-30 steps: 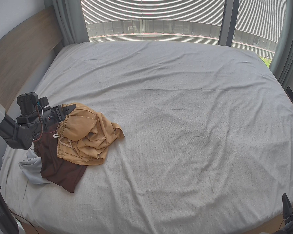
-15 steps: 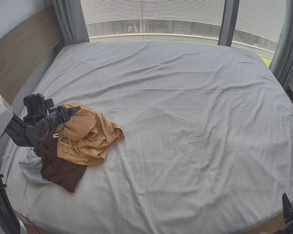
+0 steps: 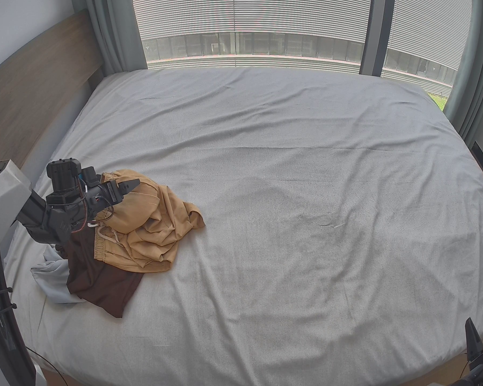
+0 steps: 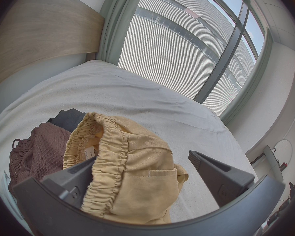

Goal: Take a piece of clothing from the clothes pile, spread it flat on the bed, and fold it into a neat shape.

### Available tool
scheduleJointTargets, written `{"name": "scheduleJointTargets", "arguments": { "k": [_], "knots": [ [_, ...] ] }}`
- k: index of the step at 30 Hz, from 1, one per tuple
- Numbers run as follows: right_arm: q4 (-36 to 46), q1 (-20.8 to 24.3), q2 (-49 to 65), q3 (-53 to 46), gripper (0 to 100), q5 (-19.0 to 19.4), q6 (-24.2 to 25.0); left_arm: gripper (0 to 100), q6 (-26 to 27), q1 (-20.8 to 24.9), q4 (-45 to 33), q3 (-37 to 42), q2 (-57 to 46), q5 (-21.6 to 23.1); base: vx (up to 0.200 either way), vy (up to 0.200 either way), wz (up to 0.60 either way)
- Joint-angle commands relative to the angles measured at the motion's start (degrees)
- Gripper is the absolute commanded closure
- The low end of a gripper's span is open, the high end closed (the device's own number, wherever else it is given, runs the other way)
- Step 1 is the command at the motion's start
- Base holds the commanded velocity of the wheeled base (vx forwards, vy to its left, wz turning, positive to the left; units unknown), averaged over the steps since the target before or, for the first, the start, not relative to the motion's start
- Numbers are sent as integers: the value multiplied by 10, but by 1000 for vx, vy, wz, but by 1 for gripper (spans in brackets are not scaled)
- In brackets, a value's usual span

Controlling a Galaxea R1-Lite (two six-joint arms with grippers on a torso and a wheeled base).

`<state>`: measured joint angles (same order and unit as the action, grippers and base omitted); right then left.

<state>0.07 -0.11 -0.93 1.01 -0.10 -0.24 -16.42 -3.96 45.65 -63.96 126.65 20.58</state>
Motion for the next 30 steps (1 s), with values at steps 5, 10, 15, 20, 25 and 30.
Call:
{"name": "scheduleJointTargets", "arguments": {
  "k": [5,10,15,20,25,30],
  "knots": [
    [0,0,8,-10,0,0,0,100,2,-2,0,-2,7,1,0,0,0],
    [0,0,8,-10,0,0,0,100,2,-3,0,4,7,9,0,0,0],
    [0,0,8,-10,0,0,0,100,-29,-1,2,28,-11,40,0,0,0],
    [0,0,8,-10,0,0,0,100,-111,9,22,71,-62,66,0,0,0],
    [0,0,8,-10,0,0,0,100,-177,9,41,89,-83,73,0,0,0],
    [0,0,8,-10,0,0,0,100,-220,9,41,91,-86,73,0,0,0]
  ]
}}
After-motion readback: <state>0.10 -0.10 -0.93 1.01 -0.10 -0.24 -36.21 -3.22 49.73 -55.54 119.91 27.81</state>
